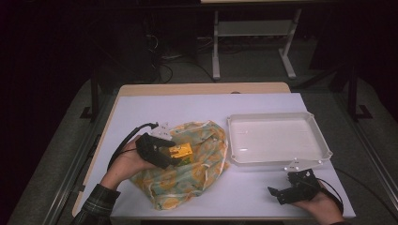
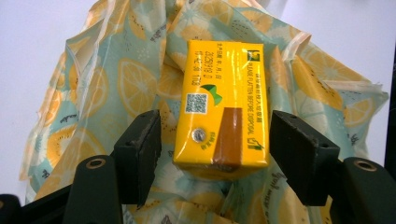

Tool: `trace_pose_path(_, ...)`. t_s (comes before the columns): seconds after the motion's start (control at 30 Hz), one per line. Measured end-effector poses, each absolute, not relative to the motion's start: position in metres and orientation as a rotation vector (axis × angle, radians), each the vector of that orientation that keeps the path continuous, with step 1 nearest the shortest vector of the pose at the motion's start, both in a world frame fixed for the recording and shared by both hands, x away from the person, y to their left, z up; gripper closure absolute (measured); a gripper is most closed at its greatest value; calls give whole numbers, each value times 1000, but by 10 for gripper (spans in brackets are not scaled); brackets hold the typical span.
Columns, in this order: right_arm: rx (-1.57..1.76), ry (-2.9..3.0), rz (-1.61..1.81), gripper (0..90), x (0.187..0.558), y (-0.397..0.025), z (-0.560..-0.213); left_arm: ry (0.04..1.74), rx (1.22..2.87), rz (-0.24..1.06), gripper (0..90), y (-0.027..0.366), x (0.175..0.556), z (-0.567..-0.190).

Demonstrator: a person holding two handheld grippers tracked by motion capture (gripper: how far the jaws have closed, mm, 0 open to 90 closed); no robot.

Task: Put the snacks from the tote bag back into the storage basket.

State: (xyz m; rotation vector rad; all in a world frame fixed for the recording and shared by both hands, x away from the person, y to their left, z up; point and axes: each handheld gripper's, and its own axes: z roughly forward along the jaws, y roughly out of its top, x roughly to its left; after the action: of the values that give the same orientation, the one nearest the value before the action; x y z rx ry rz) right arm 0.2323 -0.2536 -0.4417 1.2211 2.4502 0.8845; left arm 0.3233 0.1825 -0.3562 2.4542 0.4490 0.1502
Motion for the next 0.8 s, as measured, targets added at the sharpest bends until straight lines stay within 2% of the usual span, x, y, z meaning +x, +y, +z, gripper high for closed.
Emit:
trace_pose_path(0.43,1221,2453,883,0,233,-254,-442,421,2494,138,358,171,328,-364)
trace_pose_path(0.63,1221,2454,883,0,233,-254,-442,407,2512,144,397,167,329,-367)
trace_pose_path(0.8,1222,2454,886,0,233,-254,-442,413,2509,136,462,165,328,-368)
